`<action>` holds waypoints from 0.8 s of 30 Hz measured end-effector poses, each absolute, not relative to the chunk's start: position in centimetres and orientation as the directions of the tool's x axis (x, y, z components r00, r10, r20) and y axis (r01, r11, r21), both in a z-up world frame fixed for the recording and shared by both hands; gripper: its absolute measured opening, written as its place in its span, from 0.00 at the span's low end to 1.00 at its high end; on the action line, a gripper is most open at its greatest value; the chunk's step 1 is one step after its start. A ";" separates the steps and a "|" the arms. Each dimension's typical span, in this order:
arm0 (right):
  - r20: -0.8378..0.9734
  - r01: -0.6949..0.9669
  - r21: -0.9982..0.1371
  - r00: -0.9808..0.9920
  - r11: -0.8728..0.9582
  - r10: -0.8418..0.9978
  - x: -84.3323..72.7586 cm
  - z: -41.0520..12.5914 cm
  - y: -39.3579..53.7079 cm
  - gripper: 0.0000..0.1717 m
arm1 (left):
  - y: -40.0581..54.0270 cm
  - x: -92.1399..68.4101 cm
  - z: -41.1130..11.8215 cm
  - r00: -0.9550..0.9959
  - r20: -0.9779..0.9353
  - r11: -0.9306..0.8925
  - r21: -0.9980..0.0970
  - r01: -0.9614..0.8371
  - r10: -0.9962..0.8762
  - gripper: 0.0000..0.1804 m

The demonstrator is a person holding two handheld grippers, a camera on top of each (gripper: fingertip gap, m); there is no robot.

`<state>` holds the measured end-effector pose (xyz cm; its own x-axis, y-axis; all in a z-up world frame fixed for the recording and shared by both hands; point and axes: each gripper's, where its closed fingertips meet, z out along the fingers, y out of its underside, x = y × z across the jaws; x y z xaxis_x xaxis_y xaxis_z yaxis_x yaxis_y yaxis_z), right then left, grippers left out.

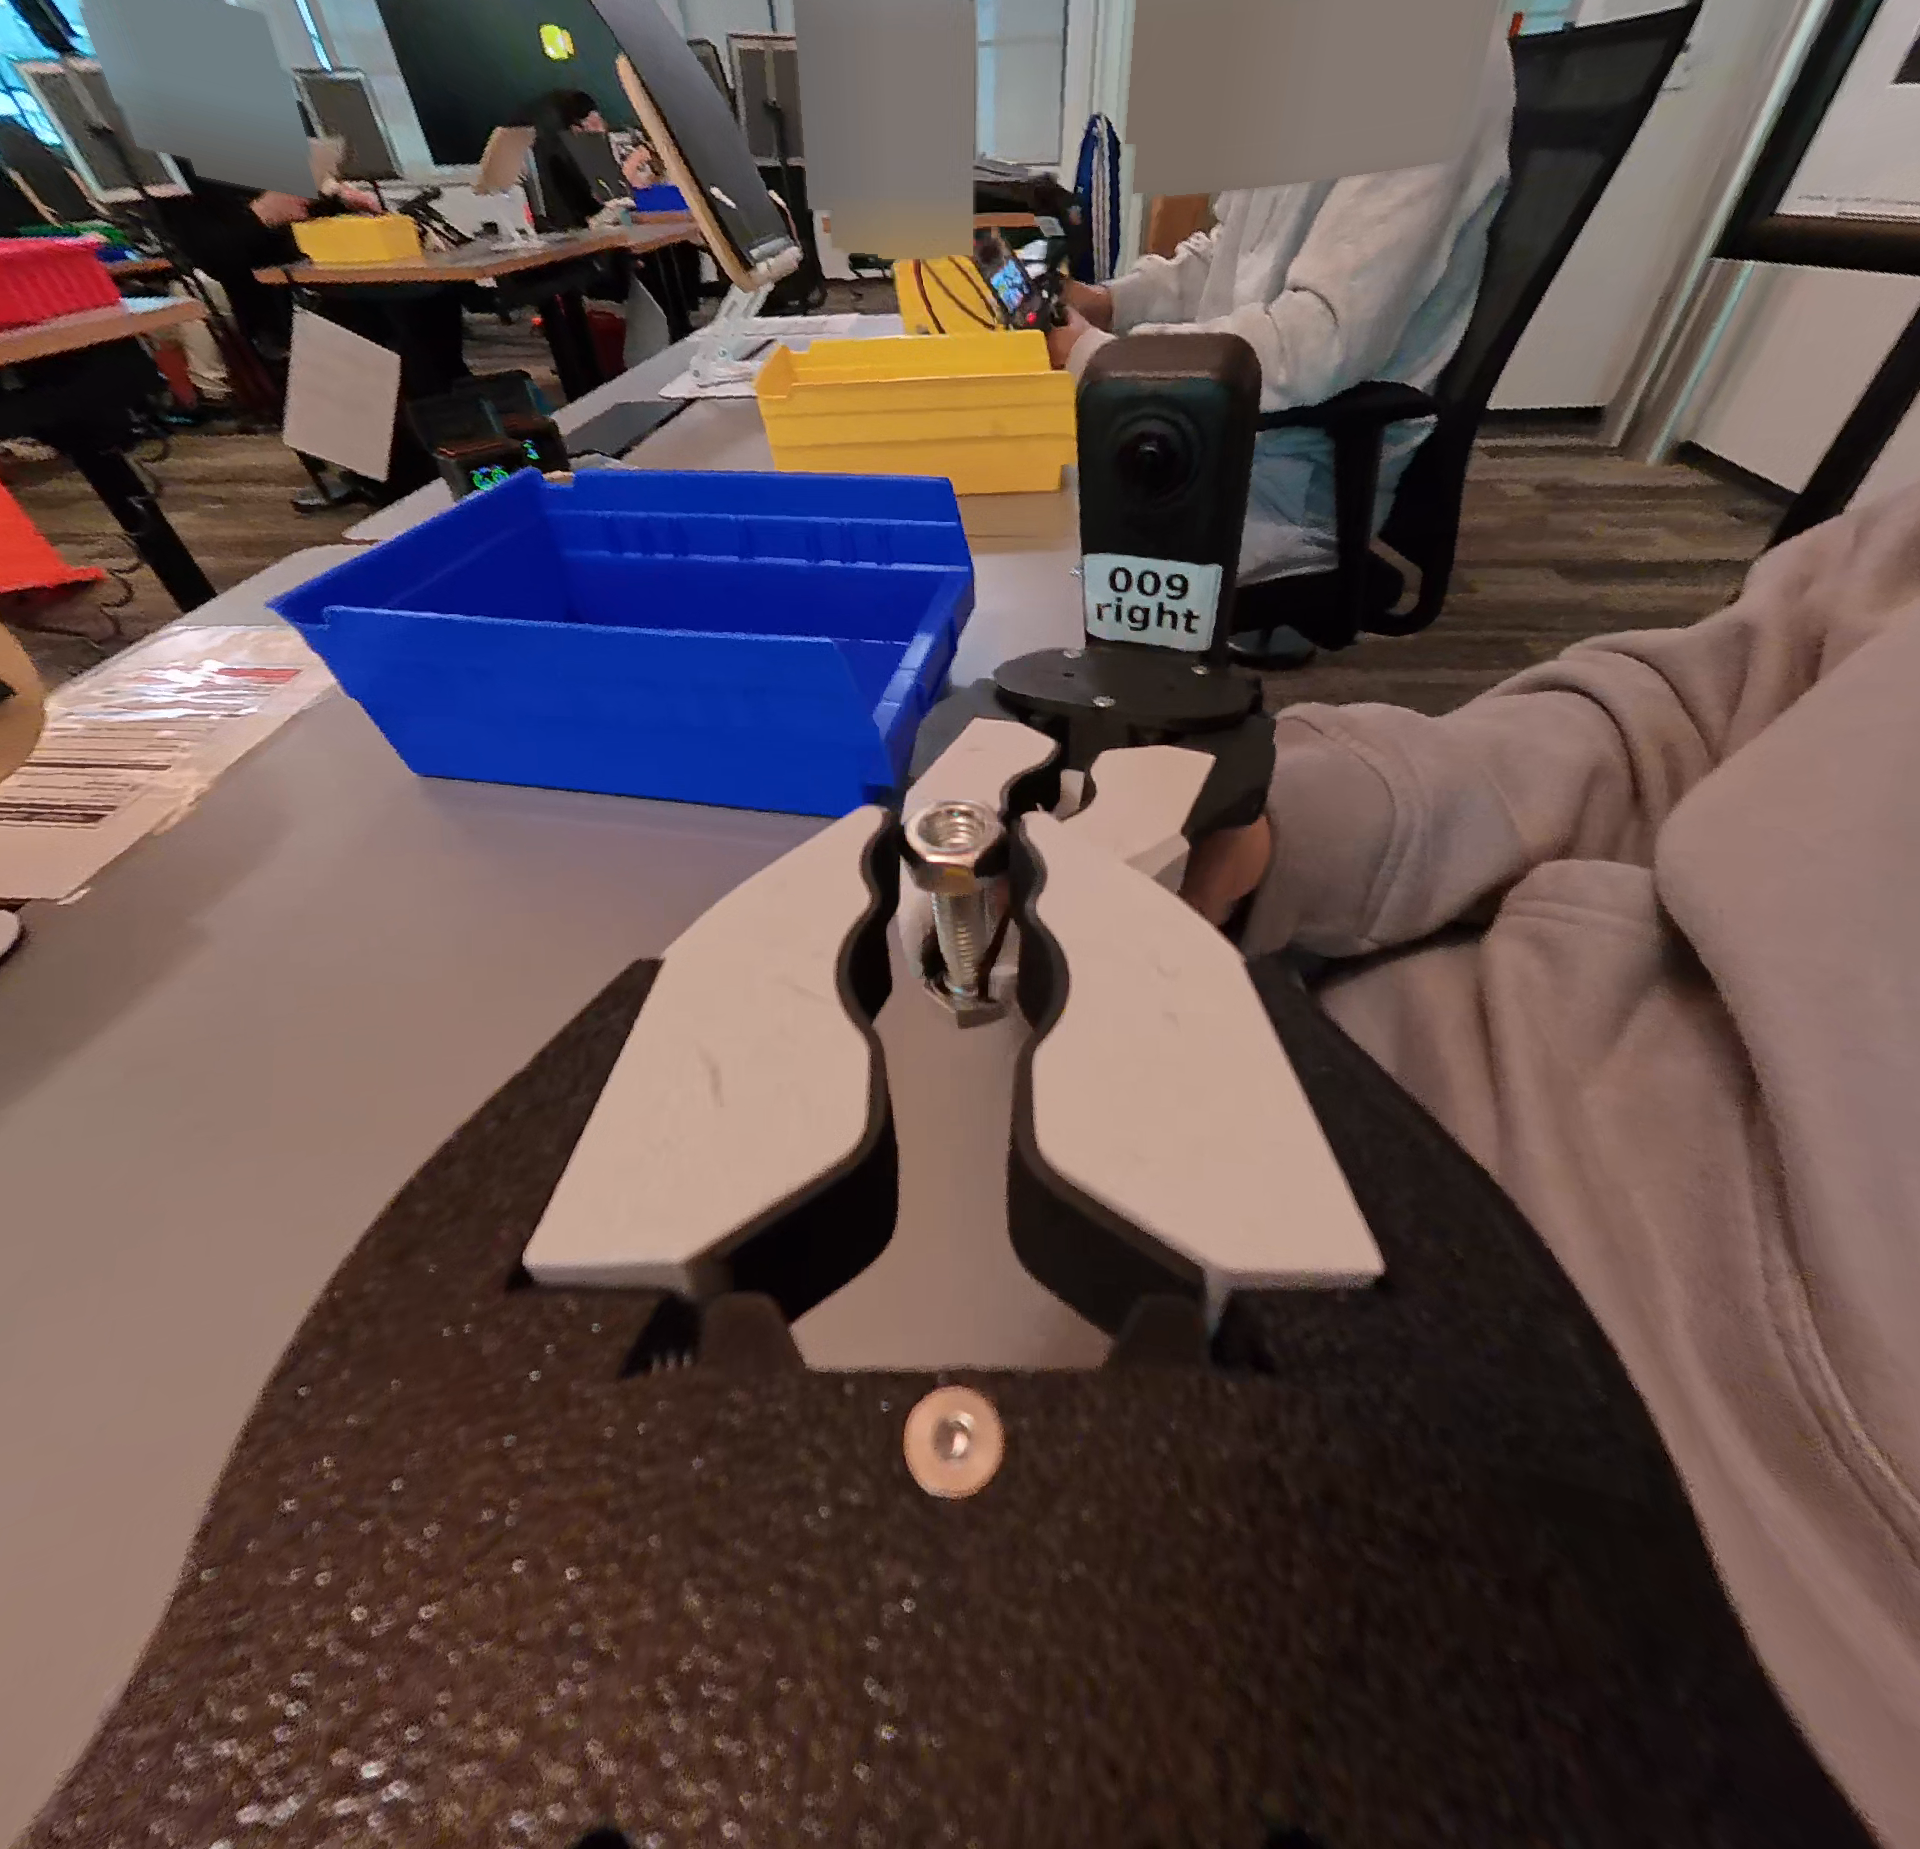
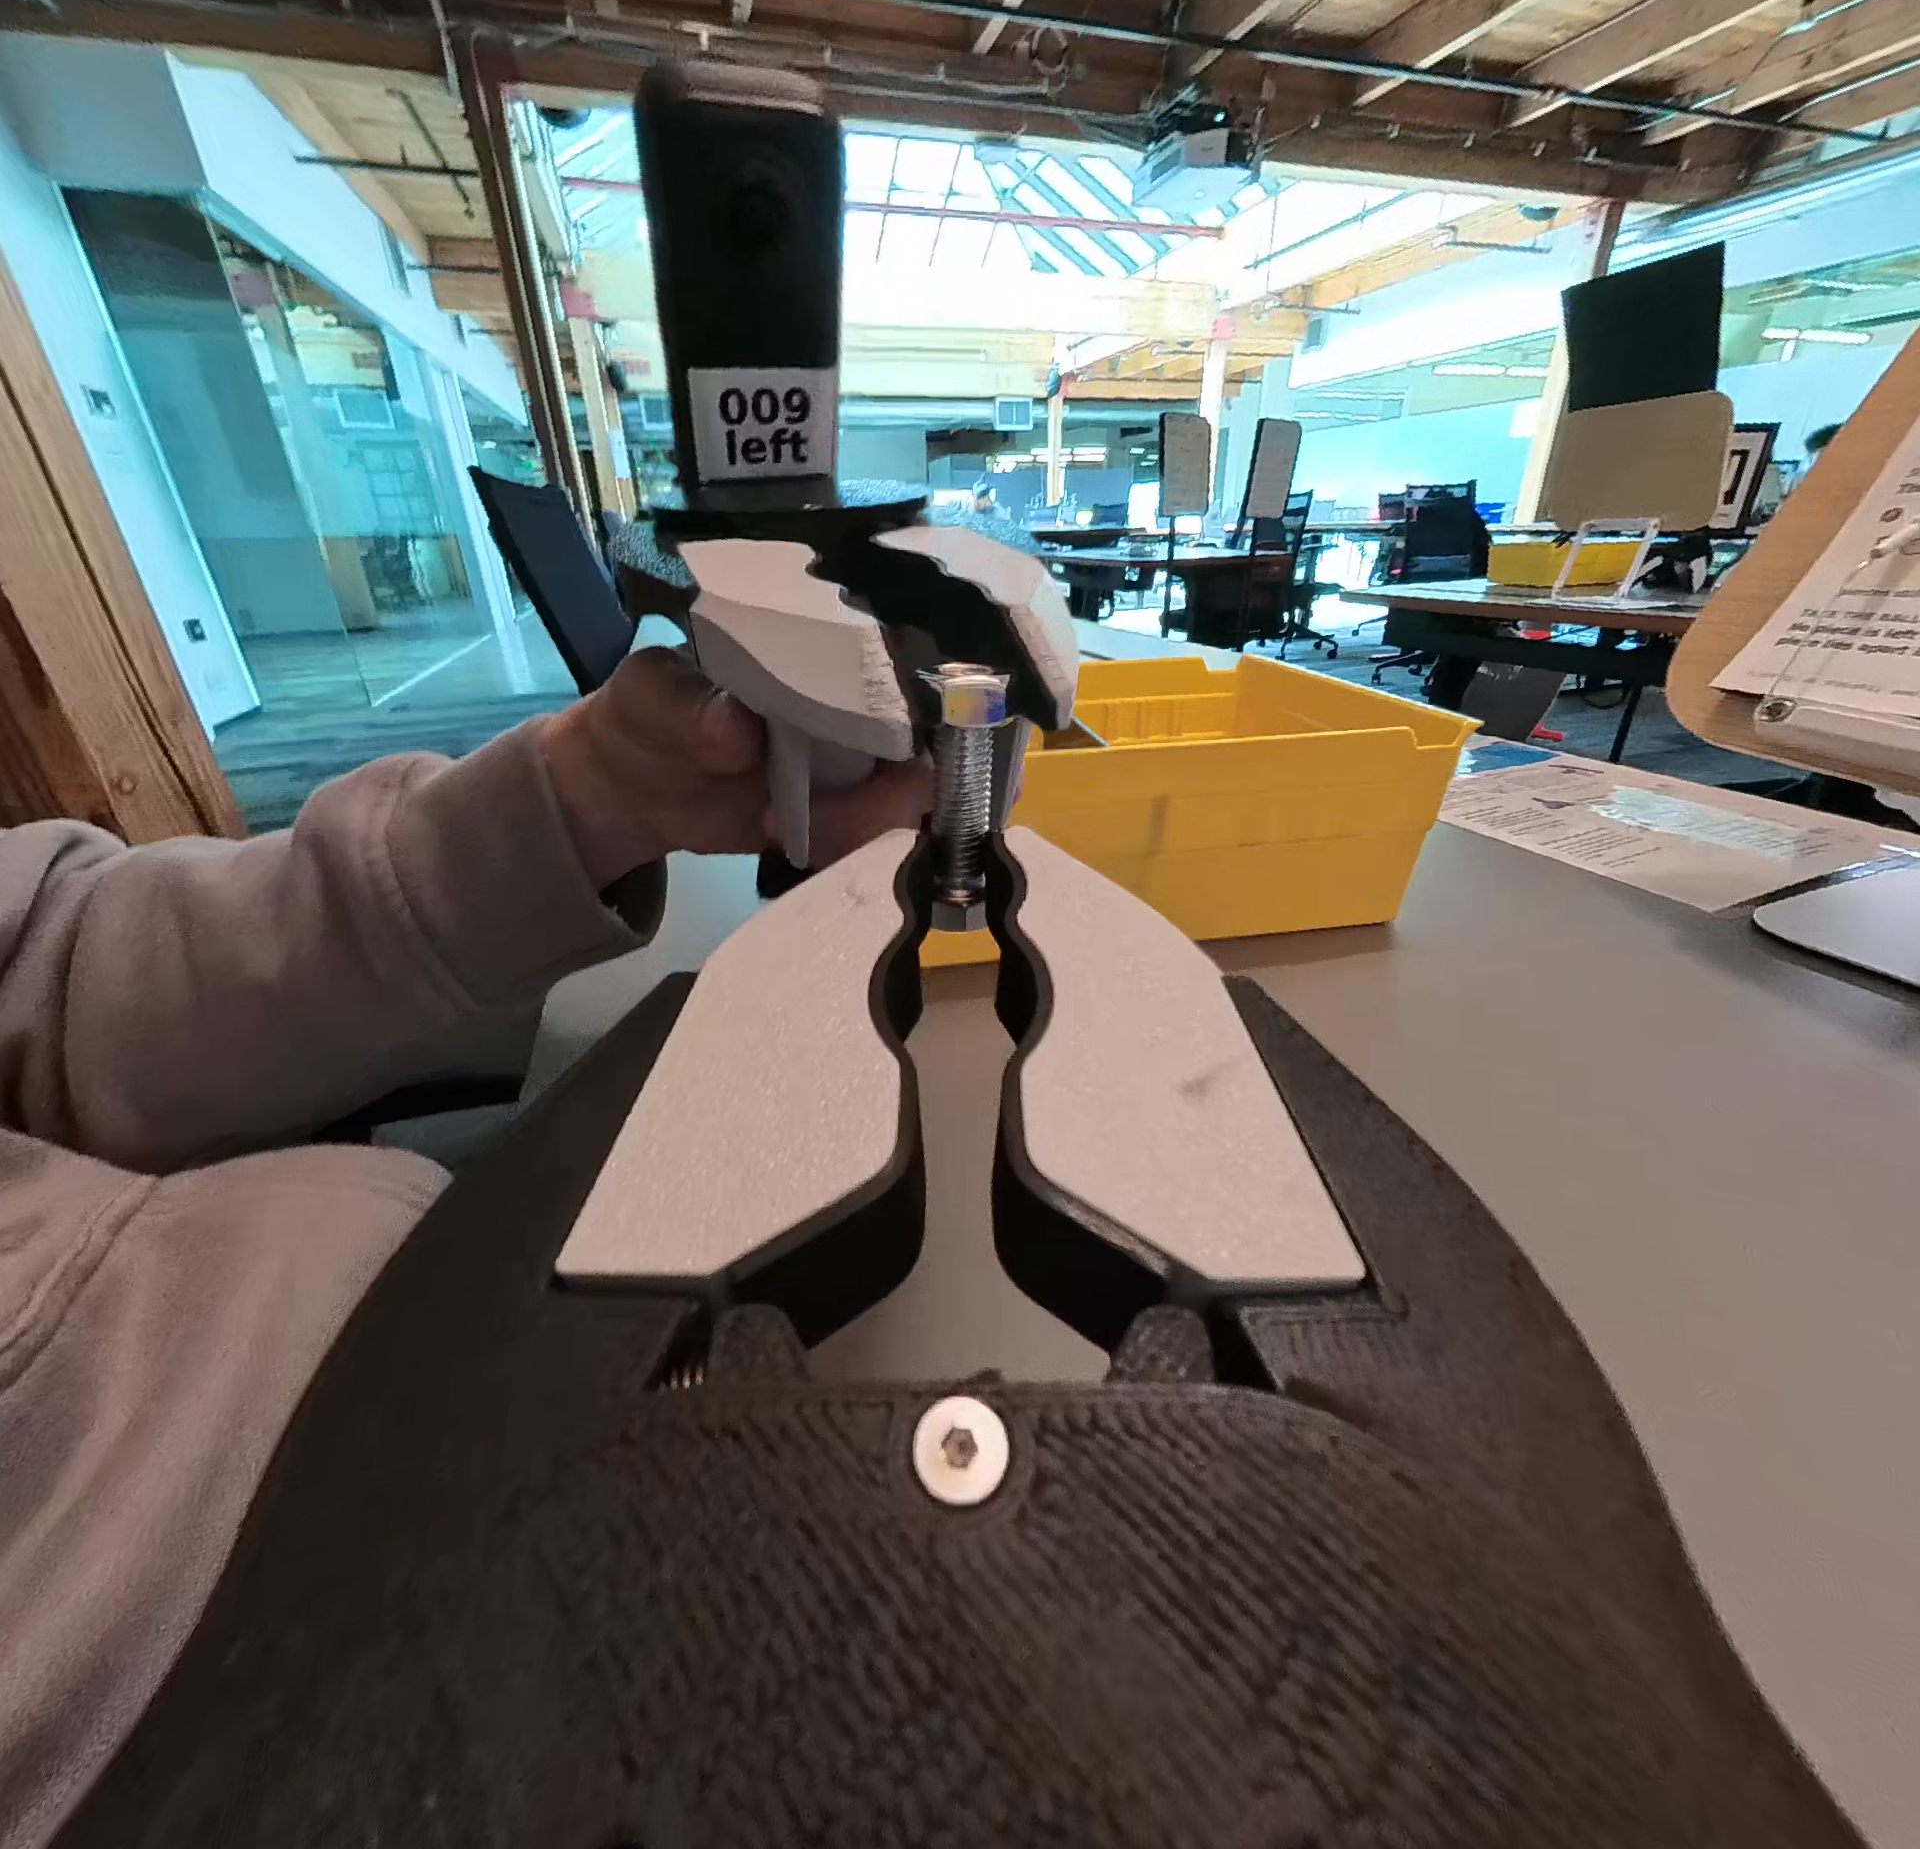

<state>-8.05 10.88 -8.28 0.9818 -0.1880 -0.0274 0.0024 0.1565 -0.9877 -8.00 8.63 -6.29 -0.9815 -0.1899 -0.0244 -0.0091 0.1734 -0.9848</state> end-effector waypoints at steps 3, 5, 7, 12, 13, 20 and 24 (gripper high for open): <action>0.004 0.023 -0.994 0.982 0.104 -0.187 -8.2 -9.0 11.3 0.05 | 9.2 -8.3 -7.0 -0.987 -0.004 0.205 -0.978 -0.030 -0.160 0.10; 0.002 0.017 -0.996 0.985 0.087 -0.173 -8.4 -9.3 11.6 0.05 | 9.5 -8.4 -7.3 -0.990 0.001 0.223 -0.974 -0.033 -0.144 0.10; -0.004 0.010 -0.996 0.986 0.086 -0.164 -8.5 -9.4 11.7 0.05 | 9.7 -8.5 -7.4 -0.991 -0.004 0.228 -0.973 -0.026 -0.131 0.10; -0.043 -0.031 -0.996 0.990 0.090 -0.134 -8.6 -9.8 11.9 0.05 | 9.9 -8.5 -7.8 -0.994 -0.014 0.226 -0.974 -0.012 -0.110 0.10; -0.049 -0.037 -0.995 0.990 0.092 -0.129 -8.7 -9.8 11.9 0.05 | 9.9 -8.5 -7.8 -0.994 -0.013 0.223 -0.975 -0.011 -0.107 0.10; -0.055 -0.039 -0.993 0.990 0.115 -0.131 -8.7 -9.4 11.8 0.05 | 9.9 -8.4 -7.5 -0.993 -0.011 0.196 -0.980 -0.012 -0.117 0.13; -0.052 -0.035 -0.993 0.987 0.114 -0.150 -8.5 -9.3 11.7 0.05 | 9.7 -8.3 -7.5 -0.992 -0.023 0.195 -0.981 -0.002 -0.128 0.11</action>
